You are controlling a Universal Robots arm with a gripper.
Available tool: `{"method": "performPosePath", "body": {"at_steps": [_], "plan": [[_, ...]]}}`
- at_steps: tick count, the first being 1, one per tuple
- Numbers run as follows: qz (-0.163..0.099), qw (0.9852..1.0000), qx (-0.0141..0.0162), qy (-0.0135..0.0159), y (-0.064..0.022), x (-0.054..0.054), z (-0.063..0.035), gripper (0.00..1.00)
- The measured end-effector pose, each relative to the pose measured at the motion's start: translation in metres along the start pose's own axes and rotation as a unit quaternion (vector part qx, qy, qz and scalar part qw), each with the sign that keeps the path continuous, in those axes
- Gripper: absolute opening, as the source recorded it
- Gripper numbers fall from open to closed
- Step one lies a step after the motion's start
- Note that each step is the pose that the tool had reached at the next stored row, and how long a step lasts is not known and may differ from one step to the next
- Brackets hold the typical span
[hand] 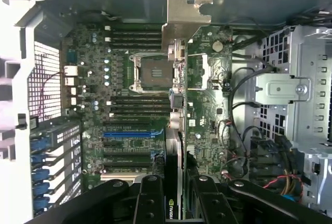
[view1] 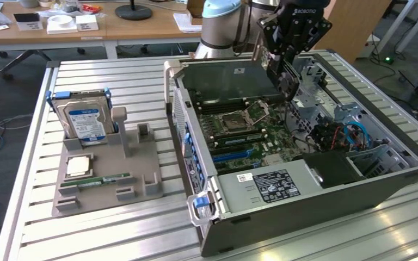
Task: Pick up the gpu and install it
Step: 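Pick up the gpu and move the gpu toward the slot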
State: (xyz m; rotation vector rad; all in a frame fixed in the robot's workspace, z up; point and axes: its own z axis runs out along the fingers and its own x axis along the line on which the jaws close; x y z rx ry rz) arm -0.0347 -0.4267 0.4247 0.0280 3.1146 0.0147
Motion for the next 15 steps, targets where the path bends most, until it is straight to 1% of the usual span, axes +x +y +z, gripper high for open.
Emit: {"method": "performPosePath", "body": {"at_steps": [3,11,15], "plan": [[0.0,1.0,0.0,0.0,0.0,-0.0055,0.0001,0.26],[0.0,1.0,0.0,0.0,0.0001,-0.0063,0.0002,0.26],[0.0,1.0,0.0,0.0,0.0002,-0.0116,0.0003,0.26]]}}
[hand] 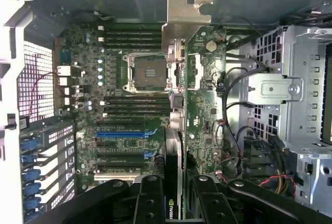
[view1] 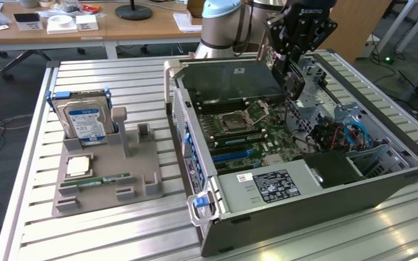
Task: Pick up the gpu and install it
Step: 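Pick up the gpu and move the gpu toward the slot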
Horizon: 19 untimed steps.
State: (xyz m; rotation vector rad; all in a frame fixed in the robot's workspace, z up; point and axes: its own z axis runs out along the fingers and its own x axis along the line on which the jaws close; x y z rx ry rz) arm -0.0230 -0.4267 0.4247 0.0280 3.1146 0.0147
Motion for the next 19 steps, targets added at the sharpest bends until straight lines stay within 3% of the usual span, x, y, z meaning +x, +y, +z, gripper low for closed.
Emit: {"method": "performPosePath", "body": {"at_steps": [19], "plan": [[0.0,1.0,0.0,0.0,0.001,-0.057,0.0016,0.26]]}}
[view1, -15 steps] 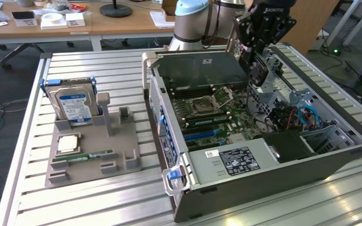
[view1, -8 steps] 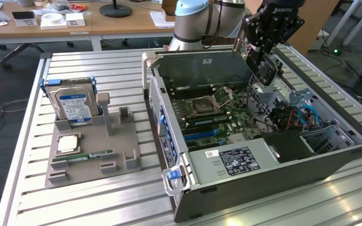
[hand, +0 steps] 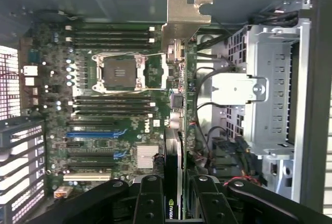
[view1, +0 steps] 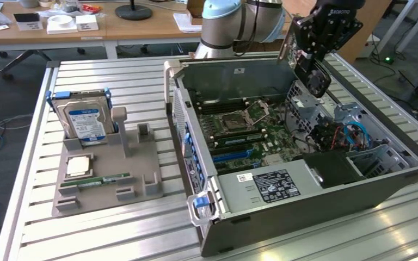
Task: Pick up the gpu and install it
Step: 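Pick up the gpu and move the gpu toward the slot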
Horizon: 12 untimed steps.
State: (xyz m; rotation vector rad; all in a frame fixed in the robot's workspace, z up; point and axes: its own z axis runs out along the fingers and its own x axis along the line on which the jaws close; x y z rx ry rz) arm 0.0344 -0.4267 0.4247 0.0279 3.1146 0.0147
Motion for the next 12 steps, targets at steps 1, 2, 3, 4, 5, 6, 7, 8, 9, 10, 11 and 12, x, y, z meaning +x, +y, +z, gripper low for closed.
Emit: {"method": "performPosePath", "body": {"at_steps": [1,2,3,4,5,6,7,8,9,10,11,12], "plan": [[0.0,1.0,0.0,0.0,0.0001,-0.003,0.0001,0.26],[0.0,1.0,0.0,0.0,0.0001,-0.007,0.0002,0.26],[0.0,1.0,0.0,0.0,0.0002,-0.01,0.0002,0.26],[0.0,1.0,0.0,0.0,0.0002,-0.013,0.0003,0.26],[0.0,1.0,0.0,0.0,0.0003,-0.016,0.0004,0.26],[0.0,1.0,0.0,0.0,0.0004,-0.019,0.0005,0.26],[0.0,1.0,0.0,0.0,0.0004,-0.02,0.0006,0.26],[0.0,1.0,0.0,0.0,0.0005,-0.02,0.0006,0.26],[0.0,1.0,0.0,0.0,0.0004,-0.02,0.0006,0.26],[0.0,1.0,0.0,0.0,0.0004,-0.02,0.0005,0.26],[0.0,1.0,0.0,0.0,0.0004,-0.02,0.0005,0.26],[0.0,1.0,0.0,0.0,0.0004,-0.02,0.0005,0.26]]}}
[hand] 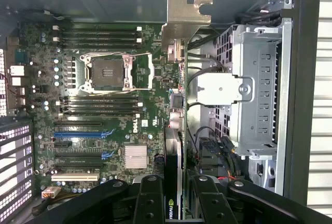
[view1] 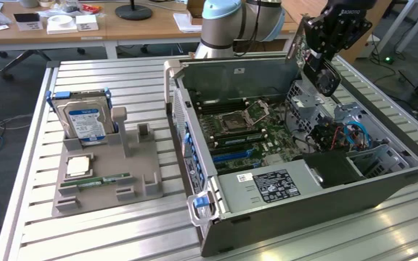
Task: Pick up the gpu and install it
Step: 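Pick up the gpu and move the gpu toward the slot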
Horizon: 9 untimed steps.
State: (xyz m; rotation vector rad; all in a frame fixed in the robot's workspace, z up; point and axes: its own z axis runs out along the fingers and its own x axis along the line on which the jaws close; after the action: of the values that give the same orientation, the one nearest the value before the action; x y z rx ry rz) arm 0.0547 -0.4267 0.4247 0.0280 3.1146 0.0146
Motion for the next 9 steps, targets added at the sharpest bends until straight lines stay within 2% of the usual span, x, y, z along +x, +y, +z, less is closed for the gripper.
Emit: {"method": "performPosePath", "body": {"at_steps": [9], "plan": [[0.0,1.0,0.0,0.0,0.0002,-0.01,0.0003,0.26]]}}
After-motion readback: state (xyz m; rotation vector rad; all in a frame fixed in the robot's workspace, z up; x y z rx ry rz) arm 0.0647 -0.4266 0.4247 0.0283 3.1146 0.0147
